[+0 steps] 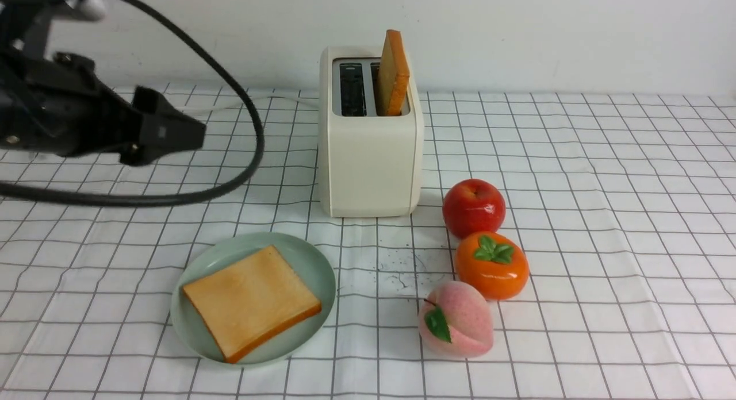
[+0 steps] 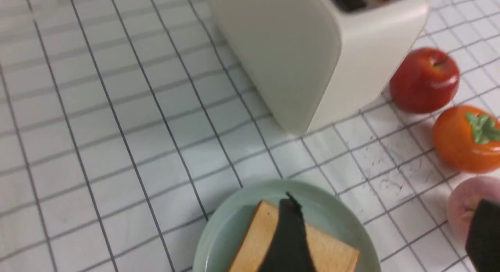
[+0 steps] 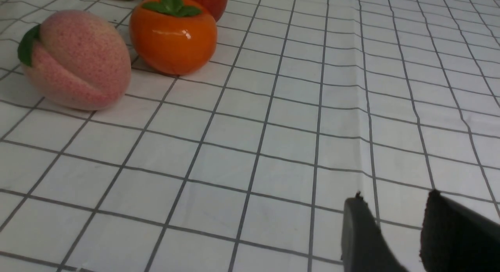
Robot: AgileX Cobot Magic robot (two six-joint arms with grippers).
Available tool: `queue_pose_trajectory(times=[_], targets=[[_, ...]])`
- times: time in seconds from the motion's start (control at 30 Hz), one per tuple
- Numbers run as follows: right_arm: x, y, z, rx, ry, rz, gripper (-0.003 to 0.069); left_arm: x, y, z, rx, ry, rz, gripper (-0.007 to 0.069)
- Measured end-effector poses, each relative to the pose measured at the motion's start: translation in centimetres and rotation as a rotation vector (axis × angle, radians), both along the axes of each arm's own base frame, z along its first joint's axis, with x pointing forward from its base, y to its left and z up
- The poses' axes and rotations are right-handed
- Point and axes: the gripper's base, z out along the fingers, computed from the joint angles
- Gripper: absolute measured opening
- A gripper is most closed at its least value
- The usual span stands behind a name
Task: Take toasted bread from bread machine on white checkered table place on plate.
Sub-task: 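Grasp the toast slice in the toaster and pull it up out of the slot with the right gripper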
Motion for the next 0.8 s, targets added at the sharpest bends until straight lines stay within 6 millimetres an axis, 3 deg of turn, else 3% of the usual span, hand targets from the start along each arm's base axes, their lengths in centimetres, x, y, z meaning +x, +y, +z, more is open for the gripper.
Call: queue_pose_trajectory(times=[0.03, 0.13, 0.17, 0.2, 0.23, 0.47, 0.8], targets=[[0.0, 0.0, 0.0, 0.000, 0.000, 0.000, 0.0240, -0.2, 0.0, 0.2, -0.005, -0.005, 0.003, 0.0470], [0.0, 0.0, 0.0, 0.000, 0.000, 0.000, 0.0240, -3.7, -0.1, 3.0, -0.111, -0.042, 0.049, 0.0174], [0.0, 0.0, 0.0, 0.000, 0.000, 0.000, 0.0240, -3.9, -0.1, 3.1, -0.115, -0.042, 0.050, 0.0154], [0.0, 0.0, 0.0, 0.000, 0.000, 0.000, 0.0240, -5.5, -0.2, 3.6, -0.140, -0.042, 0.060, 0.0017], [0.0, 0.0, 0.0, 0.000, 0.000, 0.000, 0.0240, -6.0, -0.2, 3.6, -0.144, -0.042, 0.064, -0.0010], [0.0, 0.0, 0.0, 0.000, 0.000, 0.000, 0.0240, -8.9, 0.1, 3.6, -0.159, -0.123, 0.109, -0.0013], [0.0, 0.0, 0.0, 0.000, 0.000, 0.000, 0.0240, -10.5, -2.8, 2.5, -0.082, -0.157, -0.048, -0.0013]])
